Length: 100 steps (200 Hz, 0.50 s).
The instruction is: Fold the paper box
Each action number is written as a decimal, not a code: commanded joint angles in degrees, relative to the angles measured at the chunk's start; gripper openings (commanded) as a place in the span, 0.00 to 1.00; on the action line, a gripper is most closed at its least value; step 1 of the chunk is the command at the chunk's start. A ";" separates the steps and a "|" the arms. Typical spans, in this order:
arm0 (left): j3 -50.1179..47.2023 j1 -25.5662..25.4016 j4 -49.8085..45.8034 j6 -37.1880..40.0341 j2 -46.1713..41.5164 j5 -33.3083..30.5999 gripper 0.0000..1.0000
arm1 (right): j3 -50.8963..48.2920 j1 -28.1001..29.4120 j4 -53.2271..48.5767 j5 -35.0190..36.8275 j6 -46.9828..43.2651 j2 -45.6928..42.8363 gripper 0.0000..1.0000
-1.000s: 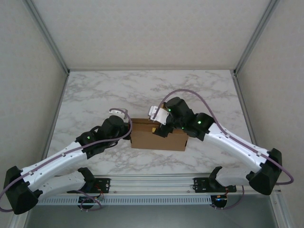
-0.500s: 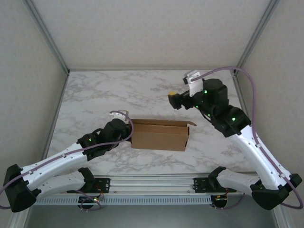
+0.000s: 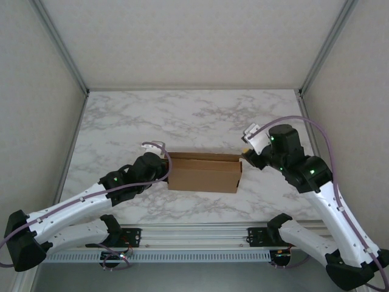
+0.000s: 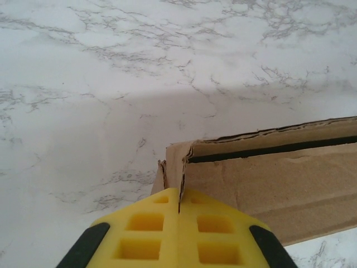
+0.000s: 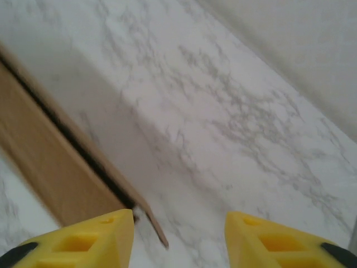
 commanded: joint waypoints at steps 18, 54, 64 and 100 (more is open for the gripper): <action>-2.47 -0.55 -3.83 1.85 -1.39 -0.90 0.00 | -2.67 -3.54 -3.64 -4.20 -9.84 4.28 0.52; -3.06 -0.56 -3.10 2.20 -2.33 -0.09 0.00 | -5.26 -6.75 0.45 -7.59 -10.33 7.83 0.53; -3.28 -0.56 -2.99 2.17 -2.61 -0.02 0.00 | -5.56 -7.96 1.93 -8.99 -9.64 8.54 0.53; -3.56 -0.55 -2.62 2.53 -3.33 0.05 0.00 | -5.30 -8.82 2.91 -12.17 -9.04 11.23 0.53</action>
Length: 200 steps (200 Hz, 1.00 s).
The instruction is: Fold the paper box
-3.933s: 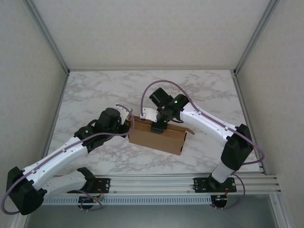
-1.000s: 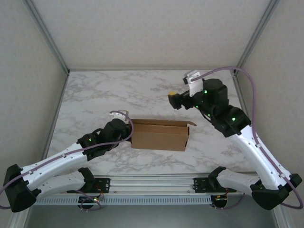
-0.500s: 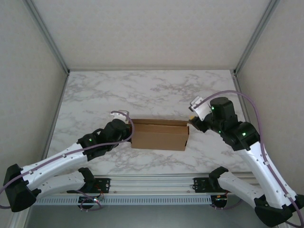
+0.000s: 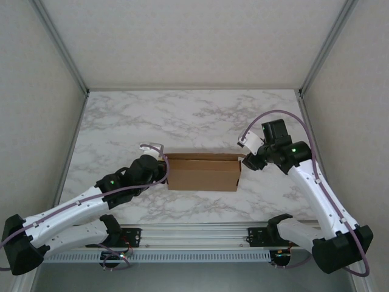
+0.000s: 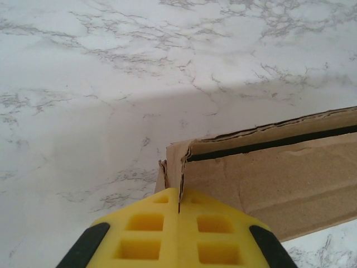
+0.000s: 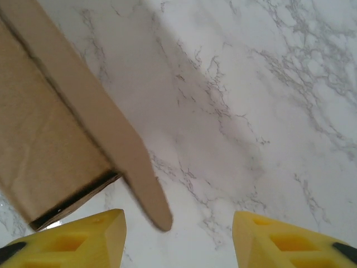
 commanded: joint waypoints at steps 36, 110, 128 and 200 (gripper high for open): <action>-1.34 -0.56 -2.65 1.21 0.17 0.27 0.00 | 0.14 -0.40 1.18 -5.64 0.78 2.30 0.49; -0.61 -0.52 -1.68 0.79 2.15 1.05 0.00 | -0.34 -0.28 -1.78 -6.08 6.47 -0.98 0.16; -0.53 -0.62 -1.42 0.81 2.59 1.16 0.00 | -0.60 -0.05 -1.56 -8.07 8.32 -1.19 0.16; -0.48 -0.80 -1.71 0.79 3.11 0.61 0.00 | 0.51 0.40 -1.33 -0.13 0.87 -0.33 0.38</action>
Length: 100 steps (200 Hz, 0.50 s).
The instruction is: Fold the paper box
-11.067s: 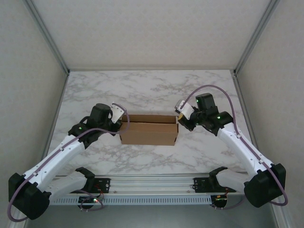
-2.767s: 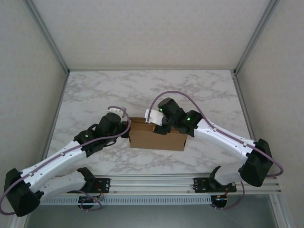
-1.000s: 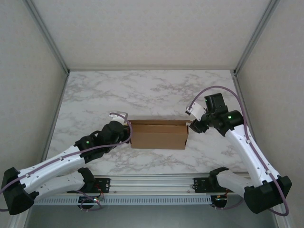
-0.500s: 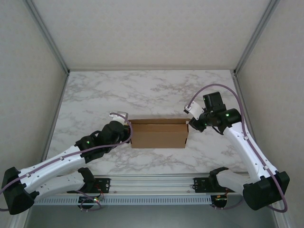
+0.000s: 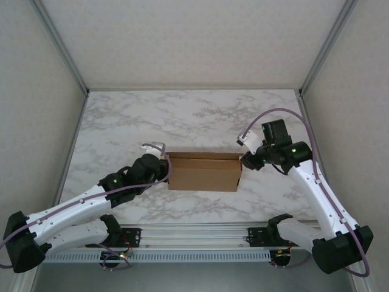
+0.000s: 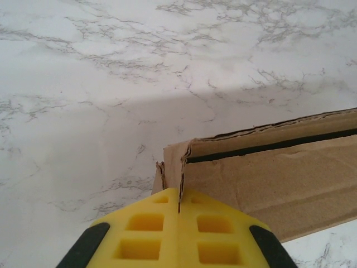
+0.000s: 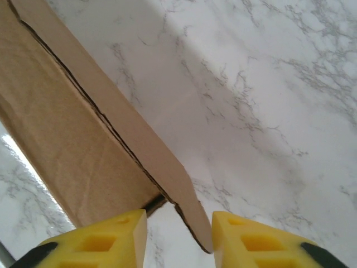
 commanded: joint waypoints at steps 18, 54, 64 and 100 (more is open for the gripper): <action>-0.67 -0.80 -4.47 0.80 1.13 0.66 0.00 | 0.73 0.31 -0.54 5.74 -7.00 0.97 0.39; -0.77 -0.82 -4.27 1.00 1.24 0.64 0.00 | 0.69 0.29 0.82 4.56 -6.73 3.50 0.39; -0.86 -0.82 -4.22 1.05 1.22 0.65 0.00 | 0.74 0.30 0.91 3.47 -6.27 3.86 0.39; -0.86 -0.82 -3.97 1.23 1.35 0.74 0.00 | 0.32 0.35 0.21 -0.75 -4.30 3.89 0.26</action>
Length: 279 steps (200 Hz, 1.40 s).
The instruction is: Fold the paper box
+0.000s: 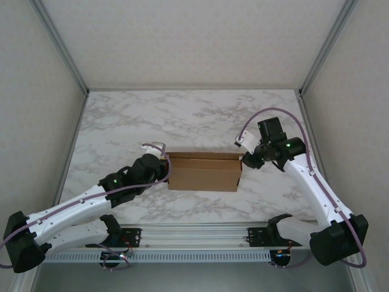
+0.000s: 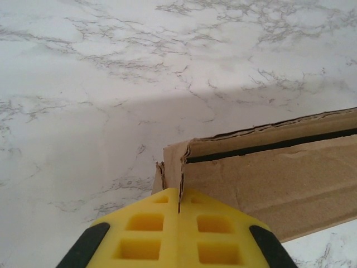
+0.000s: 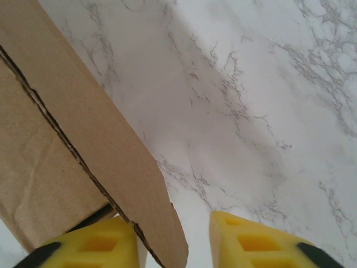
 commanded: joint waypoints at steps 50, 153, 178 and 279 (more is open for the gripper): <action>-0.75 -0.82 -3.79 0.86 1.38 0.86 0.00 | 0.37 0.58 -1.38 -7.16 6.79 -1.97 0.00; -0.12 -0.91 -3.43 0.33 2.75 1.03 0.00 | 2.92 1.51 -2.81 -6.75 30.85 1.00 0.00; -0.08 -1.00 -3.51 -0.06 2.77 0.94 0.00 | 4.73 1.58 -4.01 -4.36 39.86 2.36 0.00; 0.18 -1.35 -3.79 -0.51 3.81 -0.15 0.00 | 4.85 3.69 -5.61 1.82 58.07 2.92 0.00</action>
